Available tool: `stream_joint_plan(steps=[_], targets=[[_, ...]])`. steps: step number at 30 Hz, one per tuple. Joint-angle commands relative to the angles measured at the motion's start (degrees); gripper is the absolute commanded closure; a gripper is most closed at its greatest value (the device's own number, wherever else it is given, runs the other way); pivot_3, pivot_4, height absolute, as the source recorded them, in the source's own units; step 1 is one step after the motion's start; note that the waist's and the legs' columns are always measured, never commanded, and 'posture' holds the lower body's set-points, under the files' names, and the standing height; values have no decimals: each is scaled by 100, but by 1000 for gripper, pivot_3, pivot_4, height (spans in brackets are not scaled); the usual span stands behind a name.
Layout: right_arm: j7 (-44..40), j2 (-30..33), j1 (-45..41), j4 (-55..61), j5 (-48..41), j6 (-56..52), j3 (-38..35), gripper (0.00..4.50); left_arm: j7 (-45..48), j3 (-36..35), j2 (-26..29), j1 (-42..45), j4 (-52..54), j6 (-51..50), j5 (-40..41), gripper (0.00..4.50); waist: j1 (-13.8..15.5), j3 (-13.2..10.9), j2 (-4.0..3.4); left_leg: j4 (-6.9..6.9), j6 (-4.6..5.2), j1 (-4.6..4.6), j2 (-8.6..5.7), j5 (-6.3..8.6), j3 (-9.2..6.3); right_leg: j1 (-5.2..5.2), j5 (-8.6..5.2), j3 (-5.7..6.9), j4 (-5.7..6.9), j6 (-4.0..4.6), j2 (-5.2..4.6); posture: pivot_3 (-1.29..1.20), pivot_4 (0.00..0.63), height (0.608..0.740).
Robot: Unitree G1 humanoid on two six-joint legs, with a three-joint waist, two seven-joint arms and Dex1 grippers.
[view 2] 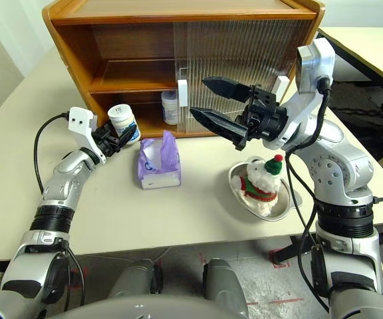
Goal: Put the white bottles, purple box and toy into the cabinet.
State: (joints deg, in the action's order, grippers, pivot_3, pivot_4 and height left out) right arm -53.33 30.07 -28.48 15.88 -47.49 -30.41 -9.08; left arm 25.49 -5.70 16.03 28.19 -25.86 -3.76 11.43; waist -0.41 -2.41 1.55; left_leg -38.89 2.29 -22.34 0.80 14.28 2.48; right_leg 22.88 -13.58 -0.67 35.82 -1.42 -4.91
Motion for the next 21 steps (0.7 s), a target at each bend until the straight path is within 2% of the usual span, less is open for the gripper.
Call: stream_joint_plan(steps=[1,21], targets=[[-11,-6,17,76,27,99,12,0,-349,-36,-129,280,-350,337,-177,1406,-1,0,0,0,0,0,0,0,0,0,2,0,-1,-1,0,-28,0,740],[17,-13,33,106,53,121,-16,0,-2431,6,-900,1615,-2892,1429,-995,1406,-12,2,5,-1,0,-1,-10,0,1,-4,17,0,-6,-21,1,-47,0,740]])
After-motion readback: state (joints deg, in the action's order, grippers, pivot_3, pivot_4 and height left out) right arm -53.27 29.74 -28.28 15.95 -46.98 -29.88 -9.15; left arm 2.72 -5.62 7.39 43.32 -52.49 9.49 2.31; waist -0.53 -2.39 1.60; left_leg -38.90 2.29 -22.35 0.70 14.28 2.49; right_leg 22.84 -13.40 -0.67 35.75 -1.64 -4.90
